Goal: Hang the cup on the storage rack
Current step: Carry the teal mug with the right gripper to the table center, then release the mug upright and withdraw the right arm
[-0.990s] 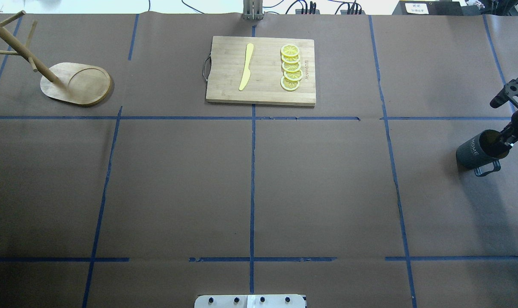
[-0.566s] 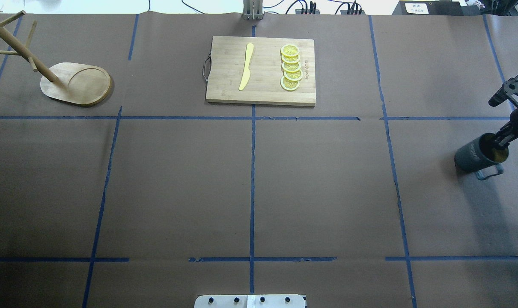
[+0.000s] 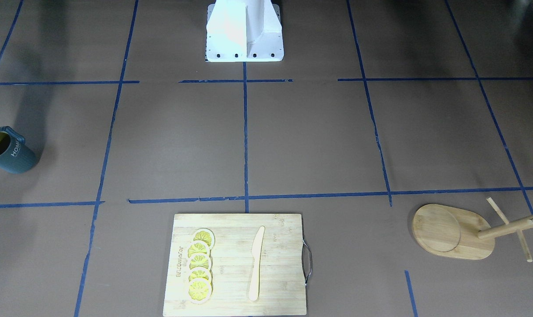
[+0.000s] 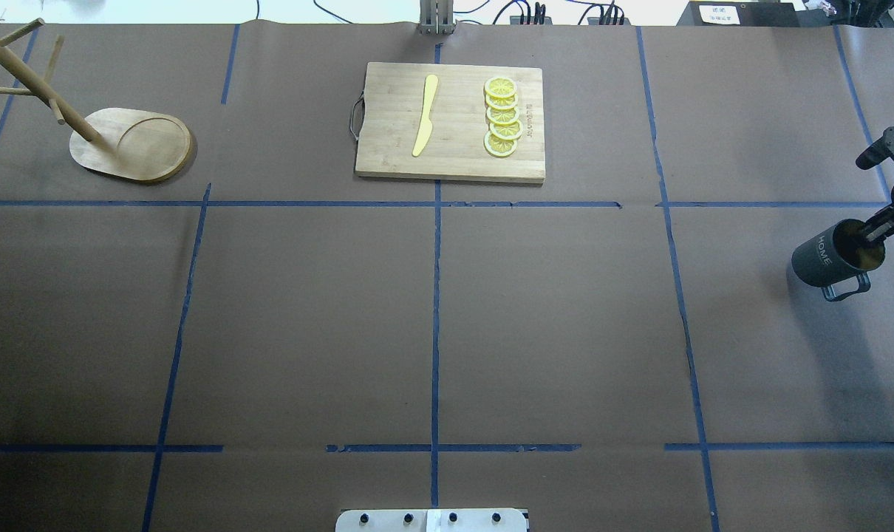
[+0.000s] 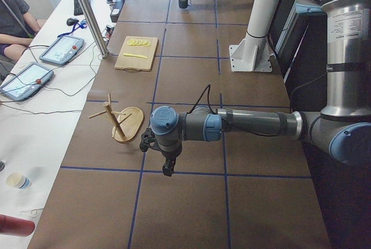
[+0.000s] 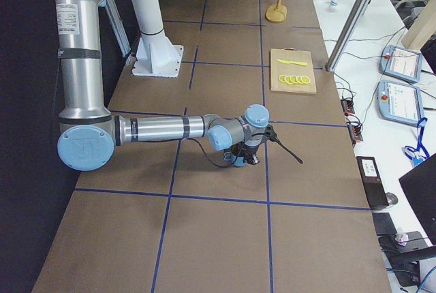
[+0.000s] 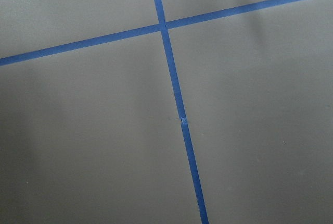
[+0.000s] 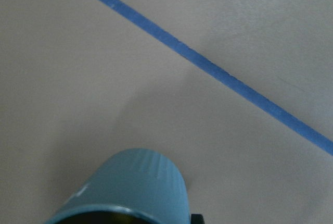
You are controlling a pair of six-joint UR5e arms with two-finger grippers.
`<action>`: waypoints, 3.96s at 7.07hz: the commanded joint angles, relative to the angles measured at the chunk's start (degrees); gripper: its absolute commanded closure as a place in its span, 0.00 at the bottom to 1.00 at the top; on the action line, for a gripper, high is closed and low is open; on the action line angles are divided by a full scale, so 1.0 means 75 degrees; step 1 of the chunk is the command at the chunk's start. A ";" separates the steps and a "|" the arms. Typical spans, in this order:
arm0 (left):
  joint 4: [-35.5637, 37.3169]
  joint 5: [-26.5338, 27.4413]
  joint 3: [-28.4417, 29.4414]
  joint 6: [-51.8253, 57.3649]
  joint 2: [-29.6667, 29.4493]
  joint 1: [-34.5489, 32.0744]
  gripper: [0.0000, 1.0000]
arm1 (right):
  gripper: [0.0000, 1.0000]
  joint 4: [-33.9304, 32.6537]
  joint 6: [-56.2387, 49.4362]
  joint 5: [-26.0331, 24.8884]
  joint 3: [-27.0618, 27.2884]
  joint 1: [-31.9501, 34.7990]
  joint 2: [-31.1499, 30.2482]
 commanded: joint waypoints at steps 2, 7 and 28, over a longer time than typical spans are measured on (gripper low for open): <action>0.0011 -0.0033 -0.0012 0.0000 0.0000 -0.0012 0.00 | 0.97 -0.0070 0.4813 0.0045 0.0819 -0.0129 0.0195; -0.0024 -0.0056 -0.0012 0.0000 0.0000 0.0000 0.00 | 0.96 -0.0442 0.9965 -0.0455 0.1784 -0.2399 0.2041; -0.0035 -0.0056 0.0129 -0.0012 -0.0012 0.0012 0.00 | 0.00 -0.4289 0.5768 -0.1132 0.2042 -0.1979 0.3670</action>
